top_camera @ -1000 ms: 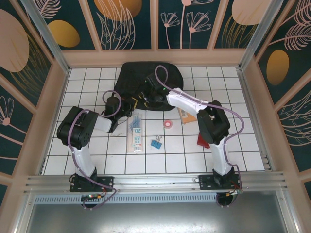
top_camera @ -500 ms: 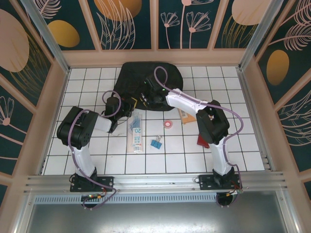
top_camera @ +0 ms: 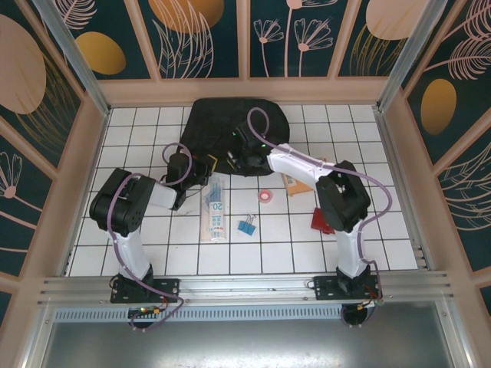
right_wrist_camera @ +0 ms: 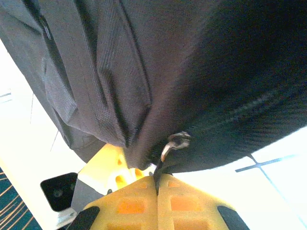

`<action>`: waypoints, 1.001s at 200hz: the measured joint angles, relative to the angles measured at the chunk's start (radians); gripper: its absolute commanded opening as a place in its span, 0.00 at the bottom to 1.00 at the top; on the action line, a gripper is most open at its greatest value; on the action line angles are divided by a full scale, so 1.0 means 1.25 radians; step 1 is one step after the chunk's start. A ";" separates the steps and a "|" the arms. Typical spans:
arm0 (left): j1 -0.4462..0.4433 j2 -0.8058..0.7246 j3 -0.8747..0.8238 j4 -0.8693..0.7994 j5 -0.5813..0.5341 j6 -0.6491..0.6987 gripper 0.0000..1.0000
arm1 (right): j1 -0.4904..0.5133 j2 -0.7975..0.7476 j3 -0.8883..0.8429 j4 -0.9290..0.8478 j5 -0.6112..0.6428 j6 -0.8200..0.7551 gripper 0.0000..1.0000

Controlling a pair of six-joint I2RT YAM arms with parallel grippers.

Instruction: Pack books, pencil case, and school supplies into a backpack

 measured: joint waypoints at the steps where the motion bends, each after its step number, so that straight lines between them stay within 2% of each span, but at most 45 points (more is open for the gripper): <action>1: 0.000 0.000 0.000 0.000 0.000 0.000 0.00 | -0.001 -0.002 -0.002 0.000 0.001 0.000 0.00; 41: 0.000 -0.007 0.000 -0.014 -0.001 0.012 0.00 | -0.042 -0.078 -0.076 0.033 0.005 -0.009 0.00; 109: 0.010 -0.035 0.000 -0.069 -0.004 0.038 0.00 | -0.075 -0.120 -0.146 0.059 0.005 -0.046 0.00; 200: 0.021 -0.073 0.001 -0.146 -0.037 0.085 0.00 | -0.128 -0.164 -0.161 0.052 0.005 -0.171 0.00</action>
